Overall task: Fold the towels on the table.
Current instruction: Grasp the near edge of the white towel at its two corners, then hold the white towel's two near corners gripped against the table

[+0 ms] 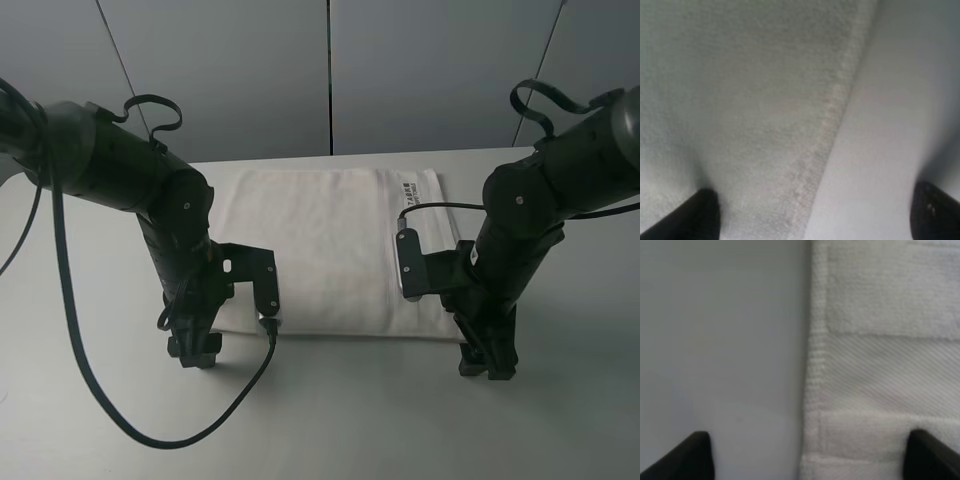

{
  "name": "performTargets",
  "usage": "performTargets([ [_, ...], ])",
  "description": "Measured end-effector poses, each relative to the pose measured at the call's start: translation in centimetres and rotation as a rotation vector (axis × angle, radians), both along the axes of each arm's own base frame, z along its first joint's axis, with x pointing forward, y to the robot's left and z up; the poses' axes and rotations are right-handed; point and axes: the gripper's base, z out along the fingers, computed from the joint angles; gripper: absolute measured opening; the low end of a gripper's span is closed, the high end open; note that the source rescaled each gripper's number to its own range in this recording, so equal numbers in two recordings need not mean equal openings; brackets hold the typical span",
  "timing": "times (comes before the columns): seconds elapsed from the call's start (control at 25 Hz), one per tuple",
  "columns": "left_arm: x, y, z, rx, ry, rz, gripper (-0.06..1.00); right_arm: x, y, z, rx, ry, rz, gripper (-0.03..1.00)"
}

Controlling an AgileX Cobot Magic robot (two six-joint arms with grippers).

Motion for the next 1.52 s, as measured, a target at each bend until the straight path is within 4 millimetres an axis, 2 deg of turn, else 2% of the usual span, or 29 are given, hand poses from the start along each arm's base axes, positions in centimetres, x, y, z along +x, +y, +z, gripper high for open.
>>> performTargets([
  [0.12, 0.0, 0.0, 0.0, 0.0, 0.0, 0.0, 0.97, 0.13, 0.02, -0.01, -0.002, -0.007, 0.005, 0.72],
  [0.24, 0.06, -0.04, 0.0, -0.004, -0.007, -0.002, 0.89, 0.25, -0.02, 0.01, -0.008, -0.016, 0.019, 0.52],
  [0.36, 0.11, -0.06, 0.01, -0.006, -0.011, -0.006, 0.81, 0.47, -0.01, 0.0, -0.008, -0.04, 0.035, 0.27],
  [0.44, 0.11, -0.06, 0.01, -0.006, -0.011, -0.006, 0.8, 0.65, 0.05, 0.01, -0.002, -0.061, 0.042, 0.06],
  [0.48, 0.11, -0.06, 0.01, -0.006, -0.011, -0.006, 0.79, 0.7, 0.06, 0.01, -0.001, -0.066, 0.044, 0.0],
  [1.24, 0.26, 0.12, -0.49, 0.023, -0.018, 0.05, 0.77, 0.8, 0.25, -0.02, 0.02, -0.077, 0.018, 0.0],
  [1.32, 0.32, 0.12, -0.51, 0.028, -0.019, 0.063, 0.67, 0.83, 0.35, -0.02, 0.032, -0.08, 0.003, 0.0],
  [1.44, 0.4, 0.19, -0.57, 0.035, -0.027, 0.058, 0.4, 0.87, 0.41, -0.01, 0.039, -0.084, -0.006, 0.0],
  [1.52, 0.55, 0.17, -0.52, 0.036, -0.038, 0.047, 0.17, 0.87, 0.44, -0.01, 0.043, -0.084, -0.011, 0.0],
])
